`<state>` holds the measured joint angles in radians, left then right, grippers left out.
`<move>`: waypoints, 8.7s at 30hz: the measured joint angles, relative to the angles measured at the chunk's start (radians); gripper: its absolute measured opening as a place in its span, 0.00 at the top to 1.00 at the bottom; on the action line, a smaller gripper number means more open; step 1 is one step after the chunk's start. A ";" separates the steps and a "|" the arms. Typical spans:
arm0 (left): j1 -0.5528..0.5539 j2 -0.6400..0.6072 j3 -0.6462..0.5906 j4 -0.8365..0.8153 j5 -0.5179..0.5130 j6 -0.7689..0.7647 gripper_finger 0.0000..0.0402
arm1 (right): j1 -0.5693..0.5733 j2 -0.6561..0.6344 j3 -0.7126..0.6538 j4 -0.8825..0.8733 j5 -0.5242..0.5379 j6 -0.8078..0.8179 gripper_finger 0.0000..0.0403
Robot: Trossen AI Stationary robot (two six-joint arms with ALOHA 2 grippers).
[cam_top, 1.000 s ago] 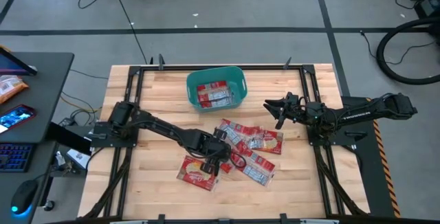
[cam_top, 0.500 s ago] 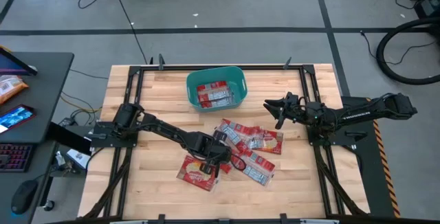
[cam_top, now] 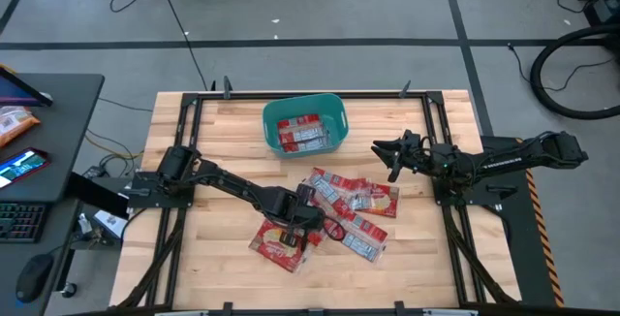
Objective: Sort popcorn bags into baskets
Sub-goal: Put the red popcorn bag into the blue bin
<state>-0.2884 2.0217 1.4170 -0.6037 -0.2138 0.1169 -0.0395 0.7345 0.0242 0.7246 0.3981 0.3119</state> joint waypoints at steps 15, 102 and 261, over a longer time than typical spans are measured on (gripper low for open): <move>0.022 -0.111 0.013 -0.072 -0.056 -0.006 1.00 | 0.000 0.005 0.000 0.007 0.000 0.000 0.71; 0.201 -0.352 -0.744 0.774 0.255 -0.708 0.81 | 0.000 0.006 0.000 0.007 0.000 0.000 0.71; 0.285 0.074 0.148 0.022 0.229 0.260 0.56 | 0.000 0.013 0.000 0.017 0.000 0.000 0.71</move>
<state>-0.0032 2.0956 1.5654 -0.5815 0.0149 0.3768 -0.0398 0.7478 0.0246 0.7412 0.3981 0.3119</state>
